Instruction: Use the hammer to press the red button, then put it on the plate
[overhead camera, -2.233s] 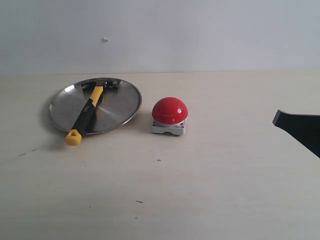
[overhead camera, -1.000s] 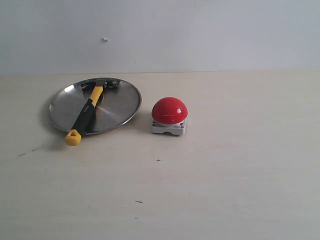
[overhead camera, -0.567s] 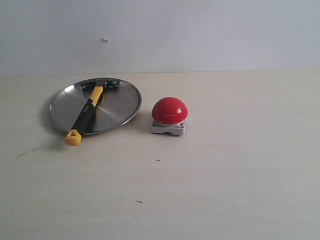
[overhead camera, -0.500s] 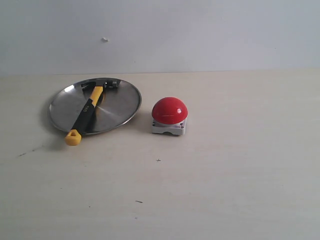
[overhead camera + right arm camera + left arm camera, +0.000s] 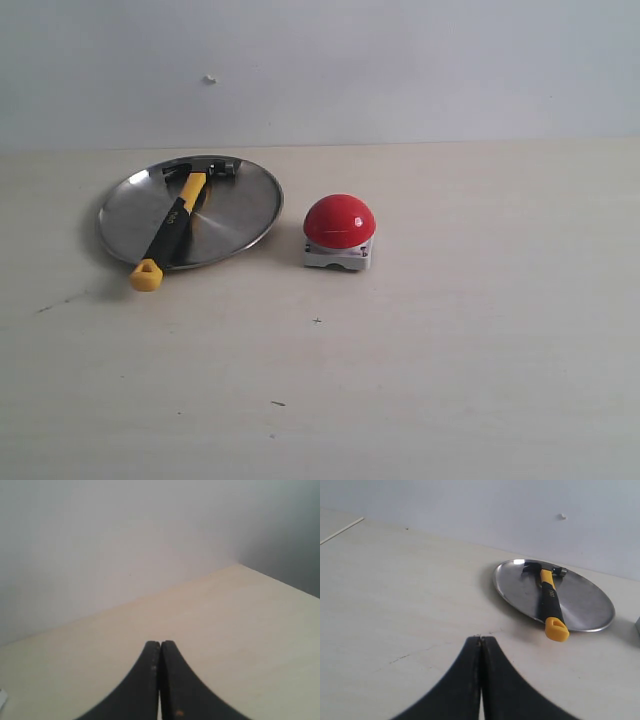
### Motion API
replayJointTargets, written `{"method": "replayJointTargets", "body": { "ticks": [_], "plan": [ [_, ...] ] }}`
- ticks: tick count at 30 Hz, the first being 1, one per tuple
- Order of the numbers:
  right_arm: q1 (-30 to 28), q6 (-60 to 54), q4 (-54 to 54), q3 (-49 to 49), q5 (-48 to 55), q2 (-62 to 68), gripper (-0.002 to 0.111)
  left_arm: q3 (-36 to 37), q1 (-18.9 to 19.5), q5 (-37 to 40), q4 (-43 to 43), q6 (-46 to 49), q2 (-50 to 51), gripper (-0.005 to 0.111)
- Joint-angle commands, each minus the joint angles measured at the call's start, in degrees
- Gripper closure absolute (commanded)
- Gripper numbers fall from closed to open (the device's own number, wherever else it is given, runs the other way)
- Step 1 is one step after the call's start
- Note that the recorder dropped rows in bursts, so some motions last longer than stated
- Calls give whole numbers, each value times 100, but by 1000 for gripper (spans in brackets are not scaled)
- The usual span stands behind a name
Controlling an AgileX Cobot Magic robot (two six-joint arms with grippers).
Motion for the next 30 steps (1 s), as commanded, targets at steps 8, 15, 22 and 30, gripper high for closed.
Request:
{"method": "replayJointTargets", "body": {
  "ticks": [8, 15, 22, 30],
  "plan": [
    [-31, -1564, 592, 90, 27, -28, 108, 16, -11, -11, -19, 24, -34, 107],
    [-31, -1564, 592, 117, 161, -28, 108, 16, -11, -11, -19, 24, -34, 107],
    [-31, -1666, 555, 528, -316, -28, 108, 16, -11, -11, -19, 24, -34, 107],
    [-31, -1976, 577, 528, -231, -28, 108, 16, -11, -11, -19, 24, -34, 107]
  ]
}}
